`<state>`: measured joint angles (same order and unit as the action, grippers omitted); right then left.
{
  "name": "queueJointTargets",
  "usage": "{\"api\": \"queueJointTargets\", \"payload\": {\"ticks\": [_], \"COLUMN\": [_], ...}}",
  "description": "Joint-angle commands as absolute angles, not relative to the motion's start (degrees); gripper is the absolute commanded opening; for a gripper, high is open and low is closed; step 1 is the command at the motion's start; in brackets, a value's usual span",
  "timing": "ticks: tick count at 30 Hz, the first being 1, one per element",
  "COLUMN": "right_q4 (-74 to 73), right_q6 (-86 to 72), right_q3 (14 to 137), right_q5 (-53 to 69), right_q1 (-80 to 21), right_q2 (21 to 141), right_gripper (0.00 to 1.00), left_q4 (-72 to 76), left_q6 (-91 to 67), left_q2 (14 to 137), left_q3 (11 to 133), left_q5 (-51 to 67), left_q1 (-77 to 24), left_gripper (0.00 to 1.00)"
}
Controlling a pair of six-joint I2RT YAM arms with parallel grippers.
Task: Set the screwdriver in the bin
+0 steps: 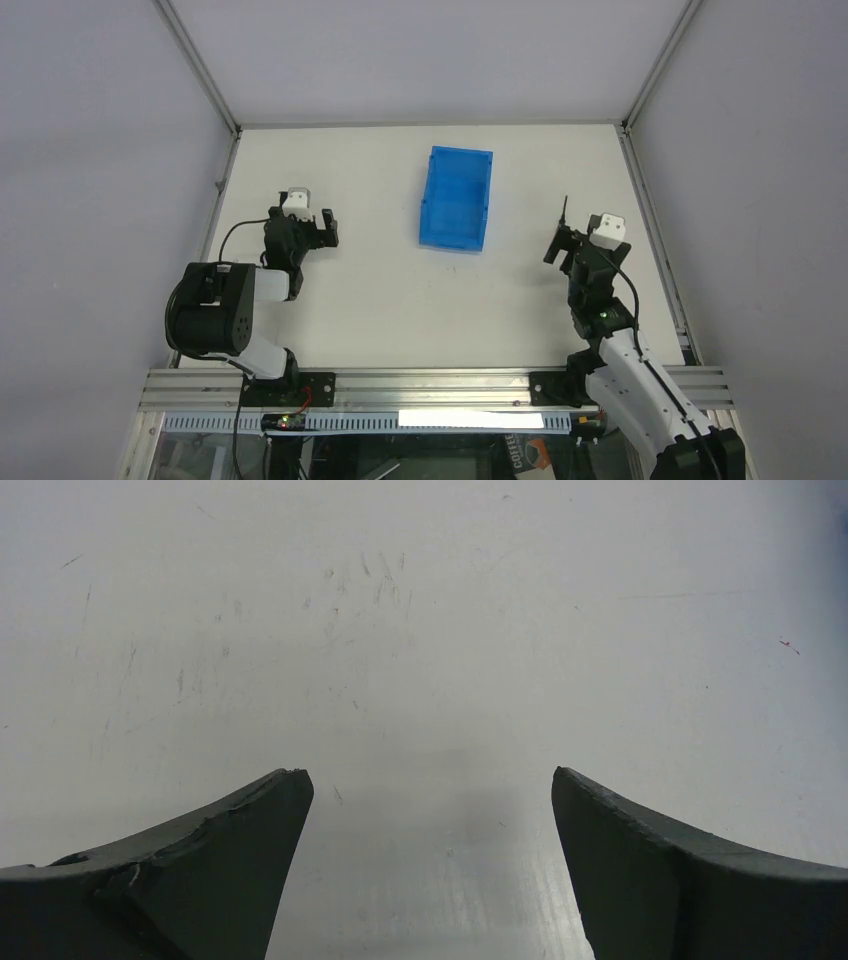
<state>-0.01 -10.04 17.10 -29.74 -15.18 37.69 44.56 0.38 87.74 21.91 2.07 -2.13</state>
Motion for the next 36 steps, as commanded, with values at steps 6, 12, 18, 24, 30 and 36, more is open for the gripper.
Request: {"api": "queueJointTargets", "payload": {"ticks": [6, 12, 18, 24, 30, 36], "right_q4": [-14.0, -28.2, -40.0, -43.7, -43.9, -40.9], "right_q6": [-11.8, -13.5, -13.5, -10.7, -10.7, -9.9], "right_q3": [30.8, 47.1, 64.2, 73.7, 77.4, 76.5], "right_q5": [-28.8, -26.3, -19.0, -13.6, -12.0, -11.8], "right_q1": [-15.0, -14.7, -11.0, -7.0, -5.0, -3.0], "right_q2": [41.6, 57.5, 77.3, 91.9, 102.3, 107.6], "right_gripper": [0.99, 0.99, 0.99, 0.99, 0.93, 0.86], "left_q4": [46.3, 46.2, 46.3, 46.3, 46.2, 46.3], "left_q6": [-0.8, -0.7, -0.8, -0.7, -0.7, -0.7], "left_q2": [86.3, 86.3, 86.4, 86.3, 86.3, 86.4], "left_q3": [21.8, 21.8, 21.8, 21.8, 21.8, 21.8], "left_q5": [3.2, 3.3, 3.2, 3.2, 3.2, 3.2], "left_q1": [-1.7, -1.8, -1.8, -1.8, -1.8, -1.8], "left_gripper": [0.99, 0.99, 0.99, 0.99, 0.99, 0.99]}}
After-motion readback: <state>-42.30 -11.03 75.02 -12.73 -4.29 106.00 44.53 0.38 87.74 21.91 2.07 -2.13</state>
